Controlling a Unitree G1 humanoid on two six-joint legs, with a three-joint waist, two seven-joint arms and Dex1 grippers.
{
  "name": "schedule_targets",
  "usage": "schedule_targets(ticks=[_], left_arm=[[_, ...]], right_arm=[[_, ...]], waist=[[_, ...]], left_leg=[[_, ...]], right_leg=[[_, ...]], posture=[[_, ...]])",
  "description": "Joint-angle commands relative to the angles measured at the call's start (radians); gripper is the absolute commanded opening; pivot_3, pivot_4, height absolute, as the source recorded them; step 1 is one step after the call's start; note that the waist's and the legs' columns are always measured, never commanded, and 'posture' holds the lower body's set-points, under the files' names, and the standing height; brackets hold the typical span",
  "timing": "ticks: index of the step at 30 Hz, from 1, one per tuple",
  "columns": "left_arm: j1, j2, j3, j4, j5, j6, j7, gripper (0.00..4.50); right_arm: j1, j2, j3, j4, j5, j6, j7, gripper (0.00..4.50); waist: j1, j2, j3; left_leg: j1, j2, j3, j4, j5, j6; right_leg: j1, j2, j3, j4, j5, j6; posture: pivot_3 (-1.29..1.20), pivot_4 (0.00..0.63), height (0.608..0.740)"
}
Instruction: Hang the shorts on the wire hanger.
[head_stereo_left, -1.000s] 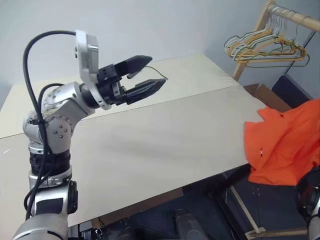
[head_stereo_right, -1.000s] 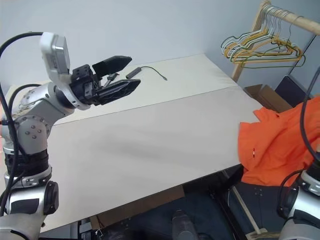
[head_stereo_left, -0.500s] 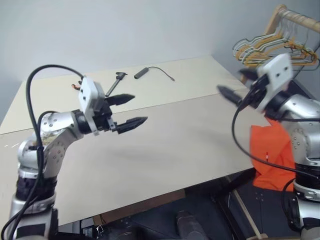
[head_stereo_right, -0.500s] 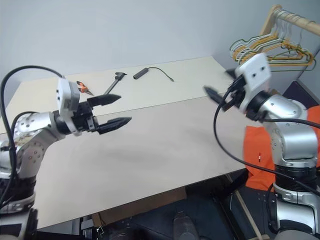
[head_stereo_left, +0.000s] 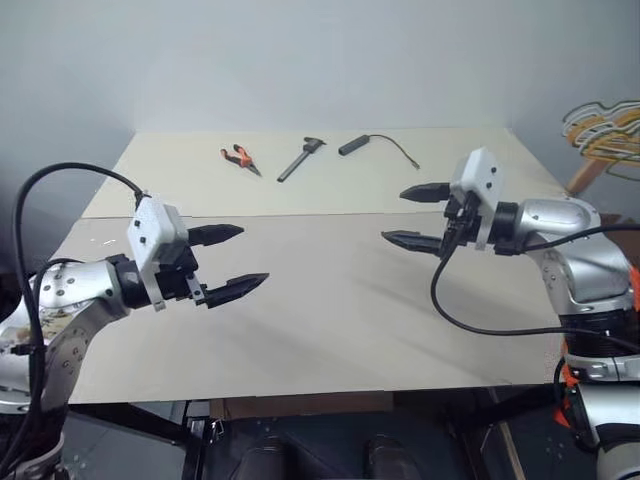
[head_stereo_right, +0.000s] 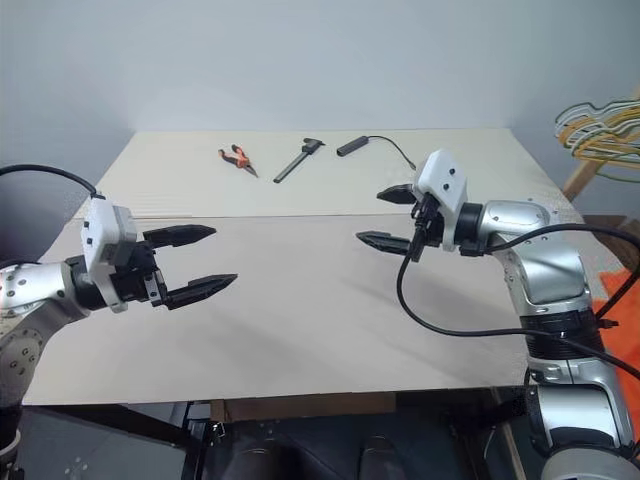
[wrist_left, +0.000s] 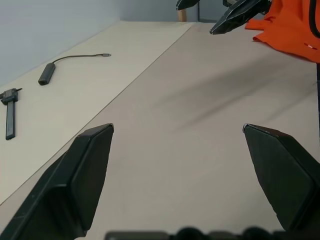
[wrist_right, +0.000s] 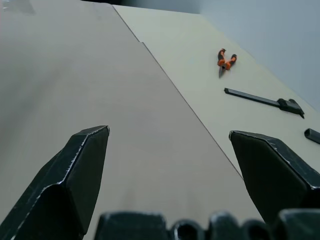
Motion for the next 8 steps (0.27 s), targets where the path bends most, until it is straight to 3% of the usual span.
schedule_targets(ticks=[1, 8], left_arm=[[-0.007, 0.017, 0.019, -0.014, -0.003, -0.018, -0.008, 4.50], [-0.050, 0.006, -0.007, 0.028, 0.002, -0.031, -0.024, 4.50]], right_arm=[[0.011, -0.017, -0.025, -0.027, -0.007, -0.026, 0.013, 4.47], [0.065, -0.047, -0.056, -0.081, -0.009, -0.019, 0.004, 4.47]], waist=[[0.002, 0.000, 0.000], [-0.002, -0.001, -0.001]], left_leg=[[-0.001, 0.000, 0.000, 0.000, 0.001, -0.002], [-0.005, 0.000, 0.001, 0.000, 0.003, -0.006]], right_leg=[[-0.002, 0.000, 0.000, 0.000, 0.000, 0.000], [-0.005, 0.001, 0.000, 0.001, 0.000, 0.000]], posture=[[0.05, 0.070, 0.740], [0.03, 0.039, 0.740]])
